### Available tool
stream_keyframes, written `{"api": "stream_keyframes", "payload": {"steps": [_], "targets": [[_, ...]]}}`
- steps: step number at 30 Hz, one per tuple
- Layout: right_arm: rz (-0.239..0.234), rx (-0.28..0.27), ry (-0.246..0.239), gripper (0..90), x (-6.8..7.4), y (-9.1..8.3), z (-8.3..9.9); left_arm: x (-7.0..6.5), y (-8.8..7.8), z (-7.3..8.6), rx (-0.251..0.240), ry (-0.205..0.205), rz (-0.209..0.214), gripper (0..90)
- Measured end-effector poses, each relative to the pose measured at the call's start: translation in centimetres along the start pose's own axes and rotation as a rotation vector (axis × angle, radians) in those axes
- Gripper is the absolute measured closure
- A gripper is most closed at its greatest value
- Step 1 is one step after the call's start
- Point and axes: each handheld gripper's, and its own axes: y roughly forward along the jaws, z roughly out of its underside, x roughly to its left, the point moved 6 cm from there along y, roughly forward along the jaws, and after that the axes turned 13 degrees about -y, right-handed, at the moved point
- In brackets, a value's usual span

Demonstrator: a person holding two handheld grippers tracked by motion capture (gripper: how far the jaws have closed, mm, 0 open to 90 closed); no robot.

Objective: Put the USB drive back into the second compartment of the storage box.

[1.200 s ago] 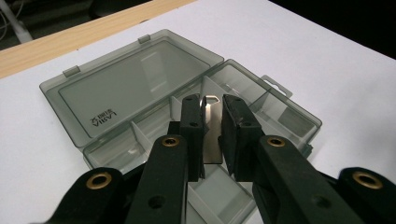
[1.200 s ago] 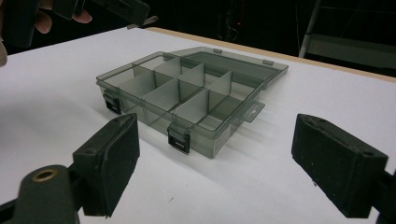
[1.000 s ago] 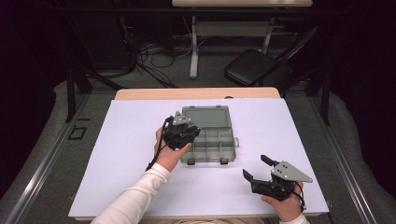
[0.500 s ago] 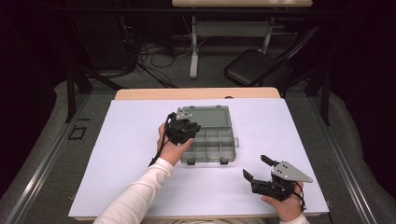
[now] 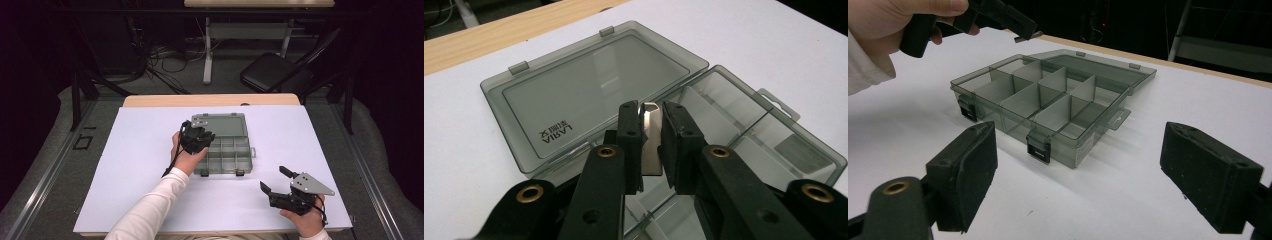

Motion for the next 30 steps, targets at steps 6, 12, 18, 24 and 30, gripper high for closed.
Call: {"api": "stream_keyframes", "payload": {"steps": [6,12,18,24,30], "targets": [[0.001,0.002,0.002,15.0,-0.1,0.0,0.0,0.2,0.9,0.3,0.011,-0.011,-0.011,79.6],[0.001,0.003,0.000,15.0,-0.1,-0.1,0.0,0.2,1.7,0.6,0.025,-0.014,-0.018,79.6],[-0.001,0.004,0.000,15.0,0.0,0.0,0.0,0.0,2.4,1.0,0.054,-0.007,-0.018,79.6],[-0.002,0.003,-0.001,15.0,-0.1,-0.1,0.0,-0.2,3.1,1.3,0.071,-0.010,-0.021,79.6],[0.000,0.001,0.000,15.0,-0.1,-0.1,0.0,-0.1,3.7,1.6,0.079,-0.013,-0.036,79.6]]}}
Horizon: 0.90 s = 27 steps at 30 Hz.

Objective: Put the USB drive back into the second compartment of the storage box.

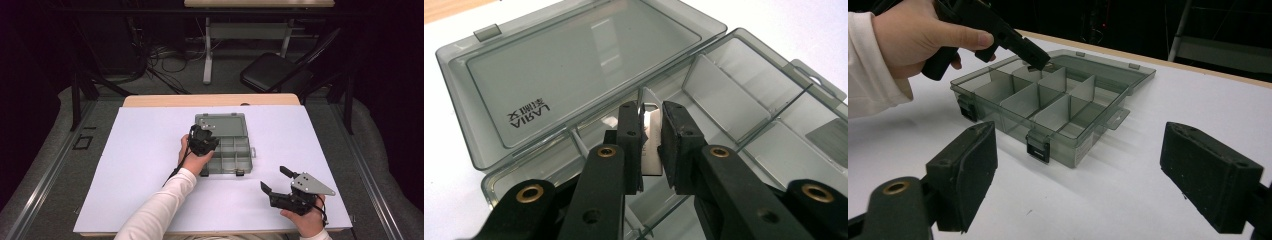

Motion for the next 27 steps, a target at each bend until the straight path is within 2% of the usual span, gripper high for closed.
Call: {"api": "stream_keyframes", "payload": {"steps": [7,27], "targets": [[0.002,0.003,0.003,15.0,-0.06,-0.08,0.05,0.02,0.20,0.20,0.021,0.005,0.000,79.6],[0.006,0.003,0.009,15.0,-0.07,-0.29,0.14,0.03,0.30,0.23,0.013,0.002,-0.009,79.5]]}}
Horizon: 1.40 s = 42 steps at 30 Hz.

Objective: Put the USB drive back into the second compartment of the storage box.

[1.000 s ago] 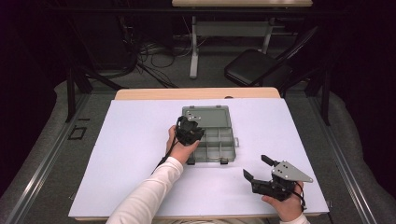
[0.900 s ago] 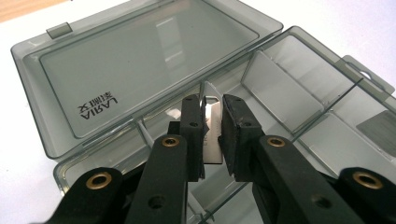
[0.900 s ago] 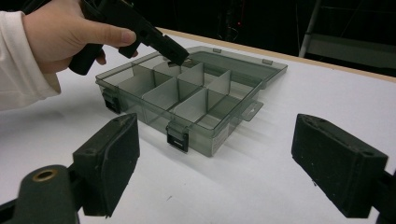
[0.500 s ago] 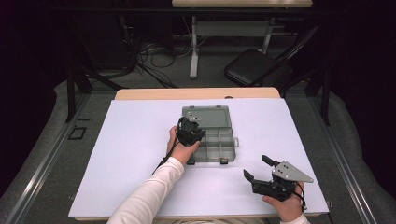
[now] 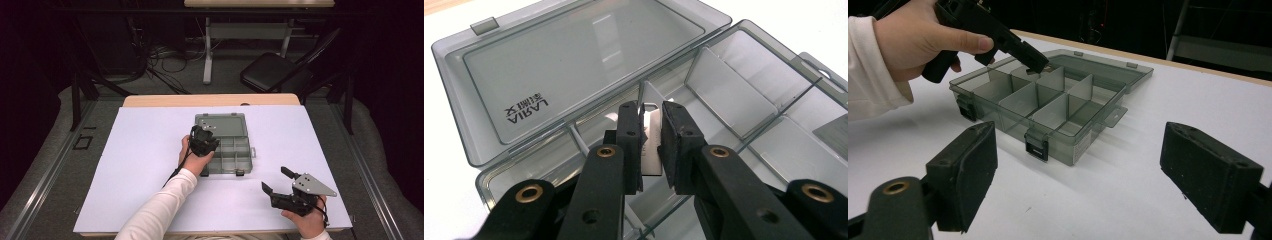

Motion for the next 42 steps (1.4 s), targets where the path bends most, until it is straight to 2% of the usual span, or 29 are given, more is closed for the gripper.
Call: {"api": "stream_keyframes", "payload": {"steps": [4,11,14,17,22,27,31,37,39,41,42], "targets": [[0.000,-0.005,0.009,15.0,-0.1,0.0,0.0,0.0,-0.1,0.0,0.012,0.001,0.009,79.5],[-0.002,-0.001,0.016,15.0,-0.1,0.0,0.2,0.2,-0.4,-0.2,-0.010,-0.007,0.004,76.9],[-0.002,0.003,0.015,15.0,-0.1,-0.1,0.1,0.3,-0.7,-0.4,-0.017,-0.009,0.008,73.9],[-0.002,-0.001,0.018,15.0,-0.1,0.1,0.1,0.3,-0.9,-0.3,-0.004,-0.021,0.031,71.2],[-0.007,0.003,0.012,15.0,0.0,0.3,0.2,0.1,-1.1,-0.5,-0.028,-0.019,0.044,59.2],[-0.009,0.005,0.012,15.0,0.0,0.3,0.2,0.0,-1.3,-0.7,-0.053,0.010,0.043,48.4],[-0.008,0.003,0.014,15.0,0.0,0.3,0.2,-0.1,-1.4,-0.8,-0.060,0.006,0.046,43.5],[-0.005,0.002,0.012,15.0,0.0,0.3,0.2,0.0,-1.7,-0.8,-0.063,0.022,0.035,42.2],[-0.005,0.005,0.011,15.0,0.0,0.3,0.2,-0.1,-1.9,-0.8,-0.053,0.029,0.047,42.2],[-0.006,0.005,0.009,15.0,0.0,0.3,0.2,-0.1,-2.0,-1.0,-0.077,0.034,0.031,42.1],[-0.006,0.005,0.009,15.0,0.0,0.3,0.2,-0.1,-2.2,-1.0,-0.070,0.032,0.039,41.2]]}}
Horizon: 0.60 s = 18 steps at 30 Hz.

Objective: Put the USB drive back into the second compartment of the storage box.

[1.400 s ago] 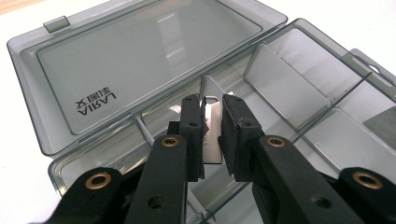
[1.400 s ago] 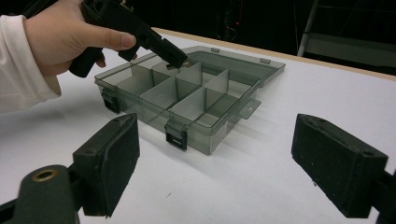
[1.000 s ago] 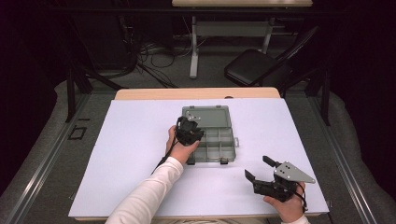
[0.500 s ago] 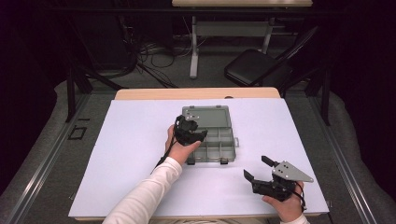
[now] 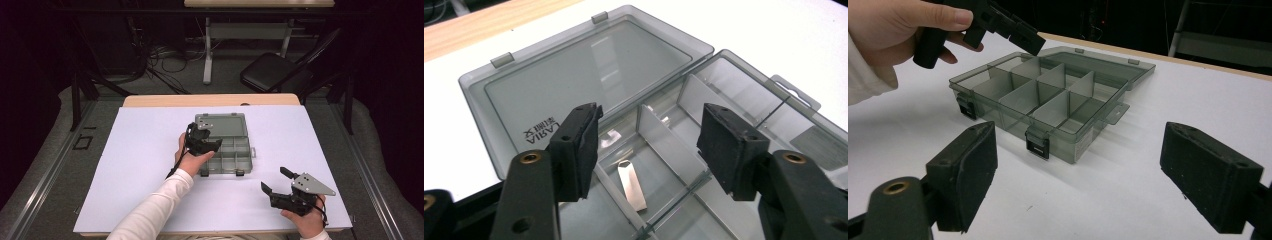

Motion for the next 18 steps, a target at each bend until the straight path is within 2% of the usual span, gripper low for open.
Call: {"api": "stream_keyframes", "payload": {"steps": [5,8,13,15,18], "targets": [[0.000,0.000,-0.001,15.0,0.0,0.0,0.0,-0.1,-0.3,-0.1,-0.008,-0.018,0.023,38.5],[0.002,0.000,-0.002,15.0,0.0,0.0,0.0,-0.4,-0.5,-0.1,-0.008,-0.025,0.053,31.4],[0.003,0.002,-0.005,15.0,0.1,0.0,0.0,-0.8,-0.8,0.0,0.019,-0.007,0.089,21.8],[0.004,0.001,-0.007,15.0,0.1,0.0,0.0,-1.0,-0.9,0.1,0.011,-0.006,0.084,18.5],[0.005,0.000,-0.007,15.0,0.1,0.0,-0.1,-1.3,-1.3,0.2,0.017,0.011,0.100,17.5]]}}
